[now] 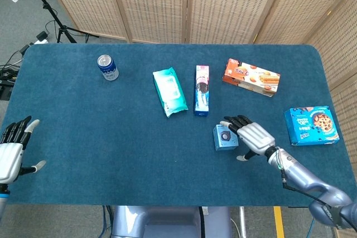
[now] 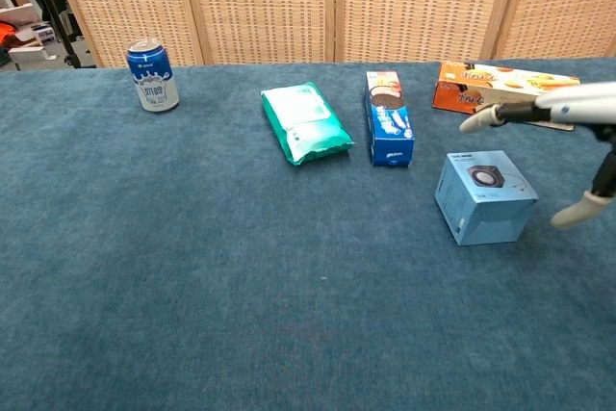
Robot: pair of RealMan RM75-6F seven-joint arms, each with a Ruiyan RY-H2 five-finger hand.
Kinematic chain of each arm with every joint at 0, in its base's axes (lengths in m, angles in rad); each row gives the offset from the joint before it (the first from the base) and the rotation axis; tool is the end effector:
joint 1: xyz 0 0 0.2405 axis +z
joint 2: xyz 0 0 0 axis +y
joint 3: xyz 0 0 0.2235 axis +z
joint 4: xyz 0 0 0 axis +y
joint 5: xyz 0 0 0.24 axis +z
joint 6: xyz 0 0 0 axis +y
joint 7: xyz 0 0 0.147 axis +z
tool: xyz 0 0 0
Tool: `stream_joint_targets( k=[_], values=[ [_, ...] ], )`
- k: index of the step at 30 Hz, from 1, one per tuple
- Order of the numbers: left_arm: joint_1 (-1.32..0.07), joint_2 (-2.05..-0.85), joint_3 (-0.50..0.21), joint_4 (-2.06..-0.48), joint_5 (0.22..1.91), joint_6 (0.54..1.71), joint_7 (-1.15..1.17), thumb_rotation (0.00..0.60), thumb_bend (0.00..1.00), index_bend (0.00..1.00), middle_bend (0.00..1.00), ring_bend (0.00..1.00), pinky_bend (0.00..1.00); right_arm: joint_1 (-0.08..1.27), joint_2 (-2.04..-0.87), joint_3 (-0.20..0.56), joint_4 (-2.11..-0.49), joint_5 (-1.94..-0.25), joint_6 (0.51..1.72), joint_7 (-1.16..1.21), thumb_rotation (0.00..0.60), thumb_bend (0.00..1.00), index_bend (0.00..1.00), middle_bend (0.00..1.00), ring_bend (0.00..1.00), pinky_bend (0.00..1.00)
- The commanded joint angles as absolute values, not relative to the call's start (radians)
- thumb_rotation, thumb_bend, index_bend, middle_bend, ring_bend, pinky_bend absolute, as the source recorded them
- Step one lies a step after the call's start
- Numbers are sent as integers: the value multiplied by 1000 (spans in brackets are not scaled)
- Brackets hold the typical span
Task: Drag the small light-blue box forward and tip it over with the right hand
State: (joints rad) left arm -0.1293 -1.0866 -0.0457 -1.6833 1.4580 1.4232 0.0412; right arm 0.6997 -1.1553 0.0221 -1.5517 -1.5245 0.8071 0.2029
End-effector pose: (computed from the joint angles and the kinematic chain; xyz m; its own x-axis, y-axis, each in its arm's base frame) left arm -0.2822 0.1943 0.1128 0.3948 0.0550 0.9171 0.9187 -0.0155 -0.3945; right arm -0.1960 -0.3135 0.0251 0.4905 -0.4387 0.7530 -0.8396 -0.4693 0.2735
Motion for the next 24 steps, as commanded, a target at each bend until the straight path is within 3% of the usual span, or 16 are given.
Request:
stream_joint_targets(
  k=[1,7,10,15,18,24],
  values=[
    [-128,-1086,-46,-1682,1458,1425,37,600,17,0,0,0,0,695,-1223,22,-1495,-1511,815,147,600,0,0,0,0,0],
    [-128,-1083,-48,-1679,1454,1424,28,600,17,0,0,0,0,686,-1302,43,-1414,-1500,870,75,600,0,9,9,0,15],
    [-129,-1082,-50,-1678,1450,1421,26,600,16,0,0,0,0,678,-1345,53,-1365,-1495,903,51,600,8,61,102,60,109],
    [-131,-1082,-50,-1679,1447,1418,27,600,16,0,0,0,0,678,-1391,60,-1311,-1485,912,64,600,200,222,306,266,259],
    [-131,-1082,-50,-1679,1447,1418,27,600,16,0,0,0,0,682,-1391,61,-1312,-1481,904,85,600,302,316,373,320,274],
    [-130,-1082,-51,-1680,1446,1419,27,600,17,0,0,0,0,682,-1336,65,-1384,-1482,903,161,600,409,388,463,378,281]
  ],
)
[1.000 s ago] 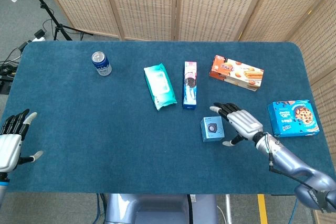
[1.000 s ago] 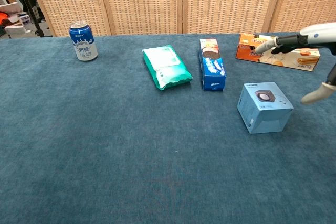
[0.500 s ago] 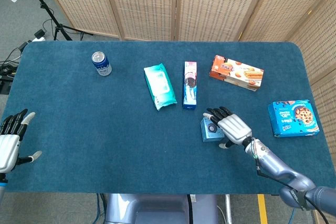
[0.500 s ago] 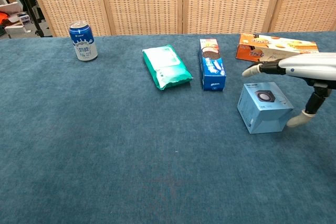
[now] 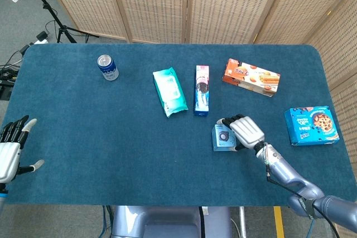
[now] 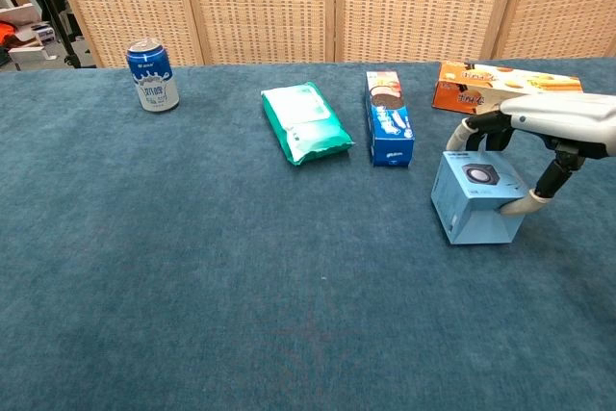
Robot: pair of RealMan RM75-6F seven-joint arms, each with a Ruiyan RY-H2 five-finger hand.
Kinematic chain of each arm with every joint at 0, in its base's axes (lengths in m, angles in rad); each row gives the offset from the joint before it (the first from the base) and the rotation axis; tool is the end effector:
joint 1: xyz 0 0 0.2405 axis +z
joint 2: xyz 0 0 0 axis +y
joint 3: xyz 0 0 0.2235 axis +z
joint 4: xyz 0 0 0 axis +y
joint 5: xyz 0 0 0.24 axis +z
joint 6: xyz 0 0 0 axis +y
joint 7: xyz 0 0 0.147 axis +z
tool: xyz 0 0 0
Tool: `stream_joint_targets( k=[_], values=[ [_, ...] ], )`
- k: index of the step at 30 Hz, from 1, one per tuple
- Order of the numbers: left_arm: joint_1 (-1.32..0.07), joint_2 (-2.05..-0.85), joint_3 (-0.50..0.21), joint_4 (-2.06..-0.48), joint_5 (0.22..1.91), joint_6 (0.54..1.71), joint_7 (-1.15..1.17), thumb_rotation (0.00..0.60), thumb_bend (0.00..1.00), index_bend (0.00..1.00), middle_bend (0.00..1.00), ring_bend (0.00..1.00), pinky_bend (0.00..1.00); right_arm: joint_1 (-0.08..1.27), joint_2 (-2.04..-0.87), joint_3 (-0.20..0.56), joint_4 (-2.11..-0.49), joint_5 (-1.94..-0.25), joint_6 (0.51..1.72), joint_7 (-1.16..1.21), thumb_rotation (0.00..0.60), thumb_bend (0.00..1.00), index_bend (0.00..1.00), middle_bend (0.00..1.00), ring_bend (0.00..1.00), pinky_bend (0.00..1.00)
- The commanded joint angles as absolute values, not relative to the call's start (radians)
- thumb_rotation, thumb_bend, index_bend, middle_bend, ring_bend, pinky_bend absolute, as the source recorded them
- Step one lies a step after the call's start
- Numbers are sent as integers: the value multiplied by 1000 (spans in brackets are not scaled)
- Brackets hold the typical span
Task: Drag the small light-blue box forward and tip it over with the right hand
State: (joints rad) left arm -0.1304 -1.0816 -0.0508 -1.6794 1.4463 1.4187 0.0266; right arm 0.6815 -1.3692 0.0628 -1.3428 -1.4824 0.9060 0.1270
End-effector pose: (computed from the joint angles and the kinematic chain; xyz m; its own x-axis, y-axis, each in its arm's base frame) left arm -0.2848 0.1960 0.1155 0.3874 0.0535 0.9203 0.9217 -0.0040 -0.3878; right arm -0.1979 -0.3345 -0.0034 0.4754 -0.3186 0.8201 -0.8356 -0.4552 0.3076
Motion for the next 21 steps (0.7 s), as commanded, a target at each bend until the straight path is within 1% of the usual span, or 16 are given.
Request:
stream_joint_targets(
  k=[1,2,4,6,8,11,14,16,21],
  values=[
    [-131,-1082,-51,-1679,1446,1418,27,600,17,0,0,0,0,683,-1316,65,-1411,-1478,894,179,600,413,392,465,379,281],
    [-131,-1082,-51,-1679,1446,1418,28,600,17,0,0,0,0,686,-1290,66,-1445,-1471,877,205,600,414,394,467,379,282],
    [-132,-1083,-50,-1679,1446,1416,31,600,17,0,0,0,0,707,-1205,66,-1552,-1446,797,305,600,423,394,474,384,284],
    [-133,-1085,-48,-1680,1447,1413,36,600,17,0,0,0,0,749,-1101,67,-1644,-1427,679,411,600,436,402,478,389,288],
    [-133,-1085,-47,-1681,1449,1413,39,600,17,0,0,0,0,786,-1033,71,-1685,-1421,592,472,600,444,418,478,389,289],
    [-132,-1085,-47,-1683,1451,1416,40,600,17,0,0,0,0,841,-962,71,-1714,-1407,458,535,600,455,428,483,389,289],
    [-131,-1085,-46,-1684,1451,1418,40,600,17,0,0,0,0,885,-921,76,-1729,-1392,336,611,600,464,429,485,389,290],
    [-131,-1085,-45,-1684,1451,1416,41,600,17,0,0,0,0,912,-914,74,-1723,-1392,249,651,600,466,429,484,389,290],
    [-131,-1084,-45,-1685,1451,1416,39,600,16,0,0,0,0,927,-948,68,-1681,-1404,183,655,600,466,429,478,389,290]
  ],
)
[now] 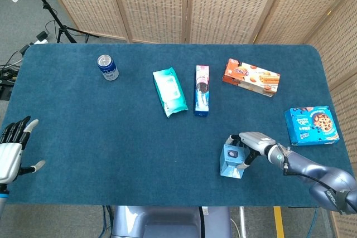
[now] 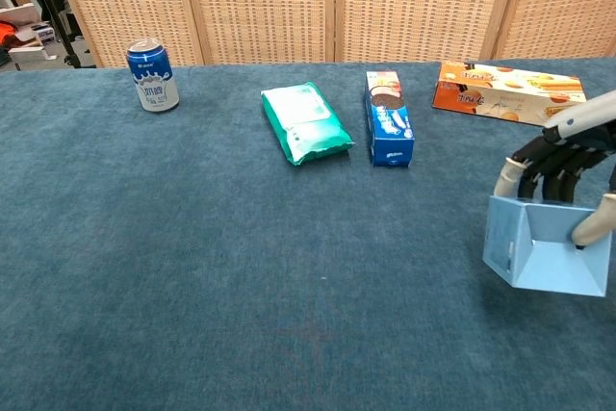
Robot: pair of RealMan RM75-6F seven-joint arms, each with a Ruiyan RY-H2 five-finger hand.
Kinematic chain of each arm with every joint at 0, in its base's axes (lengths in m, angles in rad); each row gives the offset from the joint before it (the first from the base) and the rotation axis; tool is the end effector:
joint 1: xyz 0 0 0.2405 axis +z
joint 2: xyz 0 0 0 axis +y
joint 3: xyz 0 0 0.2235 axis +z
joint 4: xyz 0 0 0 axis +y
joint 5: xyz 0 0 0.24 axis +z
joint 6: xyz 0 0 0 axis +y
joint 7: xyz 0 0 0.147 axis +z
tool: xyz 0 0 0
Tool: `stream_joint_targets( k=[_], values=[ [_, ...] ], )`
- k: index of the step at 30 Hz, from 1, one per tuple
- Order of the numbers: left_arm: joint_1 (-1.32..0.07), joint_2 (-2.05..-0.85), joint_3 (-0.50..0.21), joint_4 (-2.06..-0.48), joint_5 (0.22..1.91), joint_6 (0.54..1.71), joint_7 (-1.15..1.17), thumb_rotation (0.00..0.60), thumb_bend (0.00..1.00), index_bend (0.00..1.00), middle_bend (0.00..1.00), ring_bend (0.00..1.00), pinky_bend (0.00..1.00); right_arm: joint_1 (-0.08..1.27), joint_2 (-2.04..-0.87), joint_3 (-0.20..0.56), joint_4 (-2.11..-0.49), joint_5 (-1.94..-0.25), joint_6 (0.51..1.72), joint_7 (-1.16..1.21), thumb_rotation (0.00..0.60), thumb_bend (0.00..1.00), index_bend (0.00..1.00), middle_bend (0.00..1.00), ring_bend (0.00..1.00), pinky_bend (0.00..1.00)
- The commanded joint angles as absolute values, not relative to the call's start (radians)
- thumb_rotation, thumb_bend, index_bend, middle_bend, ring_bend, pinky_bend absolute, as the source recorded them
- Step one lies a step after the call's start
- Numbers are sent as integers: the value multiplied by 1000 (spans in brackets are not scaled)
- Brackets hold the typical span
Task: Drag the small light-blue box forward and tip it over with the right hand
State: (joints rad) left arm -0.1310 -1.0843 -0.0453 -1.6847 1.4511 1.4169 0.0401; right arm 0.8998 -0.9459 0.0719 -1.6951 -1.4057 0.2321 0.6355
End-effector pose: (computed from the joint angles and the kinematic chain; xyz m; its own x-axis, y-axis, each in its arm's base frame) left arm -0.2831 0.1946 0.1128 0.3937 0.0613 0.9172 0.9191 -0.0104 -0.3938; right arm -0.1813 -0.3259 0.0406 0.2051 -0.8134 0.5443 -0.9761 -0.1289 0.1752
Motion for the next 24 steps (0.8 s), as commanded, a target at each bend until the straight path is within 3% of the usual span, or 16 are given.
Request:
stream_joint_targets(
  k=[1,4,8,11,18,24],
  values=[
    [-131,-1084,-45,-1685,1450,1416,39,600,17,0,0,0,0,928,-954,69,-1674,-1403,175,655,600,466,429,474,389,290],
    [-132,-1084,-46,-1685,1448,1413,39,600,17,0,0,0,0,929,-967,72,-1661,-1396,156,651,600,466,429,399,336,290],
    [-134,-1085,-45,-1686,1449,1411,41,600,16,0,0,0,0,927,-982,78,-1643,-1385,140,640,600,448,344,114,95,286],
    [-134,-1084,-43,-1686,1451,1410,41,600,16,0,0,0,0,922,-993,84,-1626,-1371,137,634,600,440,270,28,7,263],
    [-130,-1083,-41,-1689,1458,1419,39,600,17,0,0,0,0,904,-1017,95,-1571,-1332,159,616,600,369,22,0,0,172],
    [-127,-1081,-41,-1690,1463,1427,33,600,16,0,0,0,0,869,-1016,119,-1559,-1303,240,602,600,337,0,0,0,86]
  ],
)
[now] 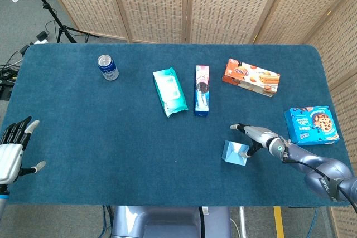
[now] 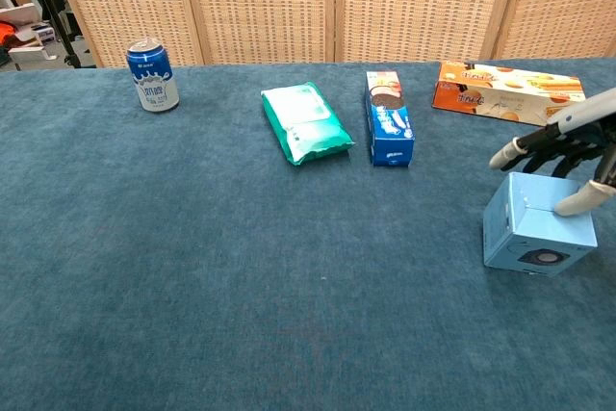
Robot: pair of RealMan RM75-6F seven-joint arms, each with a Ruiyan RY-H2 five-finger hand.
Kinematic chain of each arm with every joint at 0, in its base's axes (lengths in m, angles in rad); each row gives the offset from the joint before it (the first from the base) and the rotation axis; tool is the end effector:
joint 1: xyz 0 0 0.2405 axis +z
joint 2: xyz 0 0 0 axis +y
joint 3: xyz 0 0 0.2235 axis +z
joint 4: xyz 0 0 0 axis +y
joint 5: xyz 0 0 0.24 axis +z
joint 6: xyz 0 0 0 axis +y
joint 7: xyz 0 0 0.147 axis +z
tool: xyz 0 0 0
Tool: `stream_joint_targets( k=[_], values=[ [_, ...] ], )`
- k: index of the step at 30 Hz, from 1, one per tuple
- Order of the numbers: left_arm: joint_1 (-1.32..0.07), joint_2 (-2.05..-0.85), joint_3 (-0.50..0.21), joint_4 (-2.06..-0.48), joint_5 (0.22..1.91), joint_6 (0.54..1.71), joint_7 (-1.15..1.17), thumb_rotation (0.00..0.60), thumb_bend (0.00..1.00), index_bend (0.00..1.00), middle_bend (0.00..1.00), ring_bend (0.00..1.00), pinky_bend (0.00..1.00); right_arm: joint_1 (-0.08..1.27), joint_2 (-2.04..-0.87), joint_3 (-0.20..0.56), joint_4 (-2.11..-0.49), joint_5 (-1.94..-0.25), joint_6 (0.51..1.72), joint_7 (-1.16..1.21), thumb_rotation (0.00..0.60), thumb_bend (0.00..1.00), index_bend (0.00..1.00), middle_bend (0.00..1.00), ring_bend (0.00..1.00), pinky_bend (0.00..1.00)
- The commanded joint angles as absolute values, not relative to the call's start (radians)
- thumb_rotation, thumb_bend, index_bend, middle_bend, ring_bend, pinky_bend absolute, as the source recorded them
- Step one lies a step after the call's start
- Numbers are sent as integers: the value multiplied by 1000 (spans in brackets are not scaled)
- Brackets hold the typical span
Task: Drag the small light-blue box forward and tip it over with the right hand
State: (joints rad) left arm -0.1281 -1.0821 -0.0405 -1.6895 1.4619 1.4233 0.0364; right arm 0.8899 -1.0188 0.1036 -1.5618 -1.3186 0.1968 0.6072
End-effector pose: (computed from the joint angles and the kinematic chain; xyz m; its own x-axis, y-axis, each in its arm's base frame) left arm -0.2815 0.1926 0.1126 0.3897 0.0607 0.9189 0.9209 -0.0179 -0.3894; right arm -0.1983 -0.3518 0.0404 0.1529 -0.7911 0.5922 -0.9808 -0.0480 0.1891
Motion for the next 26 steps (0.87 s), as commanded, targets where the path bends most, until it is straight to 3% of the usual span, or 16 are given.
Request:
stream_joint_targets(
  k=[1,5,7,9,11,13,15,18,26],
  values=[
    [-126,-1080,-40,-1690,1465,1429,31,600,16,0,0,0,0,859,-1005,126,-1573,-1298,255,606,600,337,0,0,0,82],
    [-123,-1078,-39,-1690,1471,1434,26,600,17,0,0,0,0,817,-957,147,-1632,-1319,324,615,600,337,0,0,0,75],
    [-122,-1076,-37,-1690,1477,1438,21,600,17,0,0,0,0,756,-930,161,-1675,-1367,459,613,600,330,0,0,0,62],
    [-119,-1074,-36,-1691,1482,1444,17,600,17,0,0,0,0,706,-922,165,-1695,-1415,576,611,600,254,0,0,0,22],
    [-117,-1073,-34,-1690,1488,1449,12,600,17,0,0,0,0,620,-926,161,-1703,-1496,784,580,600,109,0,0,0,5],
    [-117,-1072,-34,-1688,1491,1451,9,600,17,0,0,0,0,534,-976,155,-1657,-1556,999,443,600,9,0,0,0,1],
    [-118,-1073,-38,-1680,1493,1454,13,600,16,0,0,0,0,467,-1053,156,-1595,-1595,1179,274,600,0,0,0,0,0],
    [-120,-1083,-46,-1664,1491,1464,32,600,13,0,0,0,0,401,-1151,150,-1513,-1645,1356,127,600,0,0,0,0,0],
    [-118,-1094,-51,-1651,1473,1461,31,600,12,0,0,0,0,276,-1305,101,-1357,-1683,1586,49,600,0,0,0,0,0]
  ],
)
